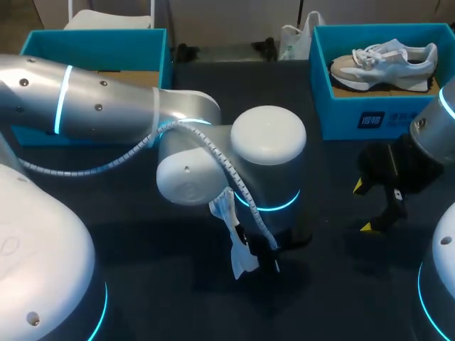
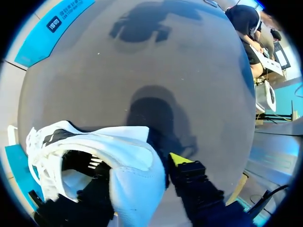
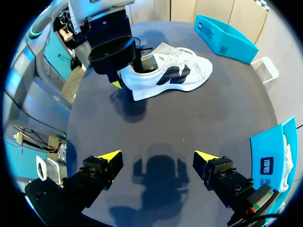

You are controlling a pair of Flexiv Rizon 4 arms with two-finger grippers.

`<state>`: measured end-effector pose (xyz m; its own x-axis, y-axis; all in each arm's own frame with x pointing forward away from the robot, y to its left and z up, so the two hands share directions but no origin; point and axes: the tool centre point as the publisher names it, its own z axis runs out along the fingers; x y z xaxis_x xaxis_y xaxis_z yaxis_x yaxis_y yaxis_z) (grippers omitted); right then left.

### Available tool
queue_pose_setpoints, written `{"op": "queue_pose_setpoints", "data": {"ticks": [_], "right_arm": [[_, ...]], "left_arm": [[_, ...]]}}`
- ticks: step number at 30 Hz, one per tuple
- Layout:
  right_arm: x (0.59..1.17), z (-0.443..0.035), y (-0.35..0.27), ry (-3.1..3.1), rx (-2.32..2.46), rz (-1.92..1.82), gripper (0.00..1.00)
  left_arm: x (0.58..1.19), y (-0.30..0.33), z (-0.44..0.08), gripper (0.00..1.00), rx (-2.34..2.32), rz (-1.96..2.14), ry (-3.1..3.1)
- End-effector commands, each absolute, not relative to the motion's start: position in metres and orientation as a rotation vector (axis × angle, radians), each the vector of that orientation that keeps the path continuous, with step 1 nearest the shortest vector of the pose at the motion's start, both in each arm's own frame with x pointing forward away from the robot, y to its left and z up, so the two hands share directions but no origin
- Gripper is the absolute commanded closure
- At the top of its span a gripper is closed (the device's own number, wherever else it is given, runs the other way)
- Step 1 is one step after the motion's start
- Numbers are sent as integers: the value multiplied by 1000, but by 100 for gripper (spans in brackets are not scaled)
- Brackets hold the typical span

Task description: Take the shoe out of the shoebox, open the shoe tongue, remove and reinsert the insole, then place the shoe into the shoebox

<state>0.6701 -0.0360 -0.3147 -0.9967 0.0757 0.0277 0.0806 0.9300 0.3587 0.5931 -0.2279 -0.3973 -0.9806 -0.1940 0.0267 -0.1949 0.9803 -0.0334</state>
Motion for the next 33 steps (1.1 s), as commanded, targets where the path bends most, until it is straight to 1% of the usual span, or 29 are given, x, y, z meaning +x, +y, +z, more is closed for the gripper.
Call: {"op": "queue_pose_setpoints", "data": {"ticks": [1, 9, 17, 26, 28, 33], "right_arm": [[669, -315, -36, -3076, -125, -570, 0], [669, -315, -36, -3076, -125, -570, 0], [669, -315, -36, -3076, -125, -570, 0], [669, -315, -36, -3076, -125, -570, 0], [669, -315, -36, -3076, -125, -570, 0], [669, -315, -36, -3076, -125, -570, 0]], "left_arm": [[592, -227, -399, 100, 304, 55, -3104], [590, -220, -384, 100, 276, 61, -3111], [599, -207, -353, 100, 258, 37, -3130], [625, -179, -290, 100, 198, 11, -3127], [634, -170, -266, 100, 158, -9, -3123], [651, -156, -230, 100, 86, -50, -3131]]}}
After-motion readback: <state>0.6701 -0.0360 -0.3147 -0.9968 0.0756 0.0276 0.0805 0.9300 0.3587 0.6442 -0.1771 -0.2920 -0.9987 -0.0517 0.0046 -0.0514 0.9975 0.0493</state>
